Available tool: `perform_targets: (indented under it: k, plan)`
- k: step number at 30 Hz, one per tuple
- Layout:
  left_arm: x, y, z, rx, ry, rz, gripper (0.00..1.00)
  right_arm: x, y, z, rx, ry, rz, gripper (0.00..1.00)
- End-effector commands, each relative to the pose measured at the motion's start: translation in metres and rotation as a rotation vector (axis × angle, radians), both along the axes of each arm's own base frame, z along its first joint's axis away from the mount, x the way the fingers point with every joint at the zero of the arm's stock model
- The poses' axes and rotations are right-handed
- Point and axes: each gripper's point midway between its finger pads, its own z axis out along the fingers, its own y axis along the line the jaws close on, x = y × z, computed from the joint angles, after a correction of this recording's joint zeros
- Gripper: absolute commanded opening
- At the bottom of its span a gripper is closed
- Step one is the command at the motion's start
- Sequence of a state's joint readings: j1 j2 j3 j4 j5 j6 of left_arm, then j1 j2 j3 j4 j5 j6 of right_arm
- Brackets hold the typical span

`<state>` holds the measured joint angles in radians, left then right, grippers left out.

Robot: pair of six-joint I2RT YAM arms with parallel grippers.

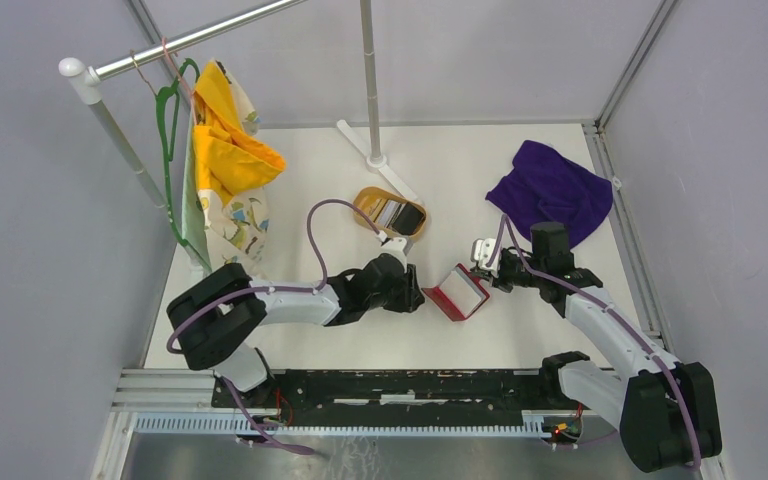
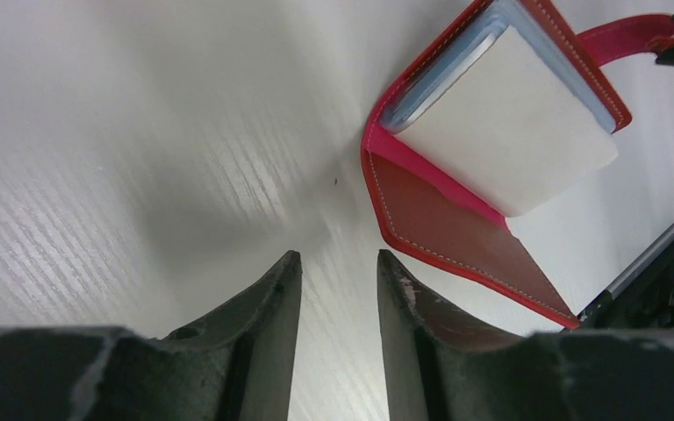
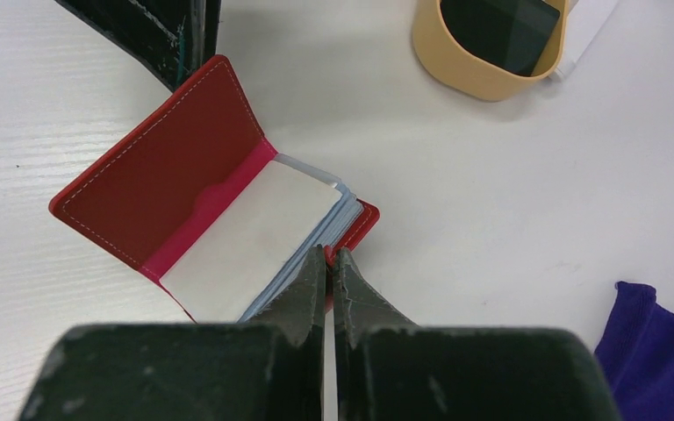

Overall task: Put the credit cards into the card holder
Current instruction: Open the card holder at the center of the board.

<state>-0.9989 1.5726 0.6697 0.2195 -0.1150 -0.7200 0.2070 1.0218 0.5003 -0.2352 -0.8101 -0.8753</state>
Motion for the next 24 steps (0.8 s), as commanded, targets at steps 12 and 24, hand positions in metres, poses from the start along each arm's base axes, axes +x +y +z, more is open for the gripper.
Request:
perform_targets:
  k: [12, 24]
  plan:
    - [-0.011, 0.005, 0.037, -0.134, -0.045, -0.052, 0.51, 0.001, 0.005, 0.011, 0.040, -0.027, 0.026, 0.00]
    - [-0.022, -0.013, 0.105, -0.373, -0.084, -0.107, 0.60, 0.000, 0.006, 0.009, 0.046, -0.011, 0.029, 0.00]
